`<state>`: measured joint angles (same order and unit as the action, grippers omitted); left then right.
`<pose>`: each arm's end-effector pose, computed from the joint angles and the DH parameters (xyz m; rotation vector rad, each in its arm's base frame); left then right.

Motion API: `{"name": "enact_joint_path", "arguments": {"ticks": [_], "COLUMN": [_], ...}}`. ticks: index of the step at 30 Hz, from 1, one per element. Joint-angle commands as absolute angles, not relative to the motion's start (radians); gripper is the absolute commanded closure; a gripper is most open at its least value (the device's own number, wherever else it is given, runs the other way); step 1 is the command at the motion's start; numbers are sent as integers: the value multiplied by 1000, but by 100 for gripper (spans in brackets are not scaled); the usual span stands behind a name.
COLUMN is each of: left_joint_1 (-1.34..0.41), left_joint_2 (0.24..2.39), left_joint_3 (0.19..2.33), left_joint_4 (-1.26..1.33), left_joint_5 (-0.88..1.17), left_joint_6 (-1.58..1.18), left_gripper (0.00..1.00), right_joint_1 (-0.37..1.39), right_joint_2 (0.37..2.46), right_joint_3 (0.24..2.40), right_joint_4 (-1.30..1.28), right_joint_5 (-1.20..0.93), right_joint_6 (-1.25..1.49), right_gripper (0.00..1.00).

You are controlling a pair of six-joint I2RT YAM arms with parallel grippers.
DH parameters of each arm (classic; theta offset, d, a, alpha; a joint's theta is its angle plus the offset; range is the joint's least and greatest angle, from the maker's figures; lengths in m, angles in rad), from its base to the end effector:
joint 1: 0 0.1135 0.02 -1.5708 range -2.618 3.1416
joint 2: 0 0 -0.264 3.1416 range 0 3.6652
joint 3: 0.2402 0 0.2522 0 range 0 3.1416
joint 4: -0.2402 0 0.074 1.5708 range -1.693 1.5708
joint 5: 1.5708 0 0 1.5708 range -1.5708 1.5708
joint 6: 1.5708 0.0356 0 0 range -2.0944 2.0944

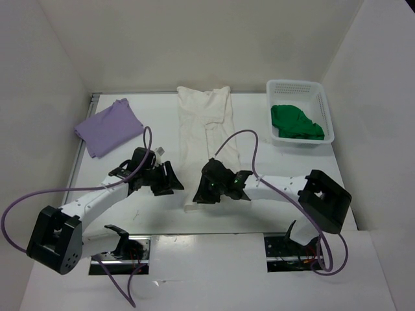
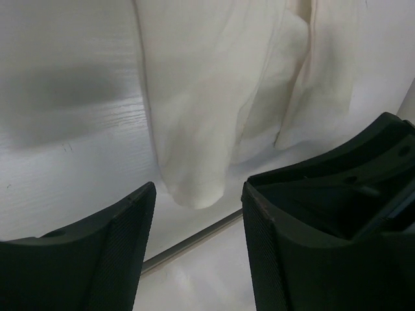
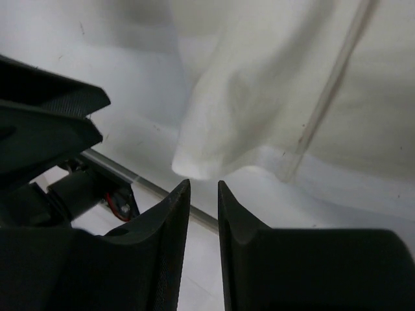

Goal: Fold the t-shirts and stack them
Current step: Fold the rectangle-folded T-shirt at the center of the board.

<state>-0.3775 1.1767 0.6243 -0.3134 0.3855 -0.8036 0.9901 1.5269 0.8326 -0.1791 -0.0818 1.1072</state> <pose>0.2070 -0.0965 0.1983 -0.3674 2.5817 -0.9544 0.1651 0.2569 0.1827 0.1187 2.7153 0.9118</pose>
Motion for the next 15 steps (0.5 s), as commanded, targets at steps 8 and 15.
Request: {"name": "enact_joint_path", "arguments": {"ticks": [8,15], "left_joint_1": [-382,-382], "left_joint_2": [1178,1169], "left_joint_3": [594,571], "left_joint_4": [-247,-227], "left_joint_5": [385,394], "left_joint_6": [-833,-844], "left_gripper": [38,38], "right_joint_1": [950,939], "right_joint_2": [1459,1474], "right_joint_3": [750,673], "right_joint_4": [-110,-92], "right_joint_5": [17,-5], "right_joint_6": [1163,1187], "right_gripper": [70,67]}}
